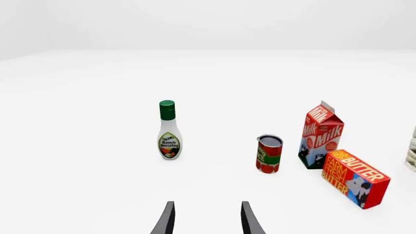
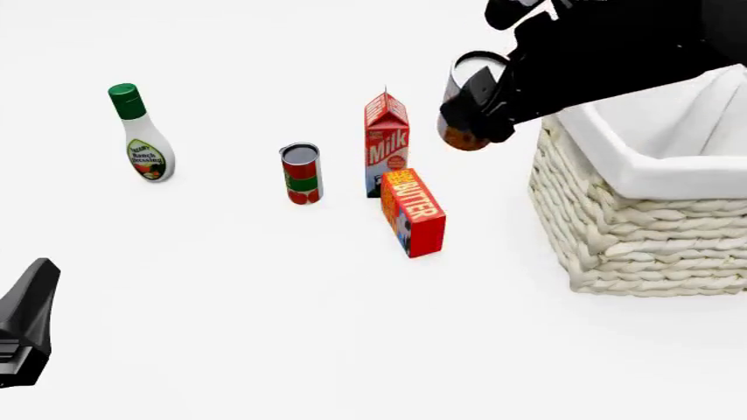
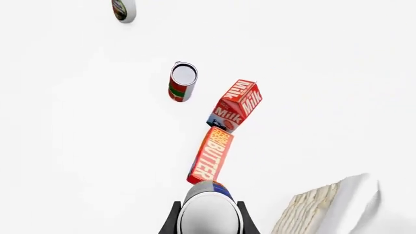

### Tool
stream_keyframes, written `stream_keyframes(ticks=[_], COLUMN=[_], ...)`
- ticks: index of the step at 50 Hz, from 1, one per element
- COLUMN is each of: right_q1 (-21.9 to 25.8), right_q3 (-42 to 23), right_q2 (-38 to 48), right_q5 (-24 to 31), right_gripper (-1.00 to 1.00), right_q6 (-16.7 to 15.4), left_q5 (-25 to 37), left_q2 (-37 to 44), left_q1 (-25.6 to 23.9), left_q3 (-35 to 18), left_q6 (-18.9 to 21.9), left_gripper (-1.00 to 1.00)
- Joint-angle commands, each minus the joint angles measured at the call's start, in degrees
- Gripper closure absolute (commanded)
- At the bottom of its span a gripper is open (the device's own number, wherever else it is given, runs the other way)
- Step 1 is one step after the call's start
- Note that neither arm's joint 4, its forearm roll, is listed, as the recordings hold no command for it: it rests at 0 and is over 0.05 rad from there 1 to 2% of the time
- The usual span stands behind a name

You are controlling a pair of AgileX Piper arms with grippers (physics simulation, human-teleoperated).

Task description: Pick the alphabet soup and place it in the basket.

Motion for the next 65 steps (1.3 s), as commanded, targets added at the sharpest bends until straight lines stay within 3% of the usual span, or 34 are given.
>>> stream_keyframes(ticks=[1, 11, 17, 18, 34, 42, 56, 64, 65], right_q1=[-4.89, -11.61, -11.61, -15.60, -24.39, -30.38, -36.73, -40.51, -40.84], right_q3=[-3.25, -6.36, -6.37, -8.05, -12.54, -14.78, -14.89, -11.25, -13.23], right_q2=[-1.02, -0.23, -0.23, 0.80, 3.33, 6.25, 9.13, 10.47, 11.13], right_q5=[0.95, 0.84, 0.84, 0.74, 0.70, 0.05, -1.36, -4.79, -3.33], right_gripper=[1.00, 1.00, 1.00, 1.00, 1.00, 1.00, 1.00, 1.00, 1.00], right_q6=[-0.78, -2.22, -2.22, -2.29, -3.26, -2.45, -0.94, 0.14, 0.34], left_q5=[0.00, 0.00, 0.00, 0.00, 0.00, 0.00, 0.00, 0.00, 0.00], left_q2=[0.00, 0.00, 0.00, 0.00, 0.00, 0.00, 0.00, 0.00, 0.00], left_q1=[0.00, 0.00, 0.00, 0.00, 0.00, 0.00, 0.00, 0.00, 0.00], left_q3=[0.00, 0.00, 0.00, 0.00, 0.00, 0.00, 0.00, 0.00, 0.00], left_q6=[0.00, 0.00, 0.00, 0.00, 0.00, 0.00, 0.00, 0.00, 0.00], left_gripper=[-1.00, -1.00, -1.00, -1.00, -1.00, -1.00, -1.00, -1.00, -1.00])
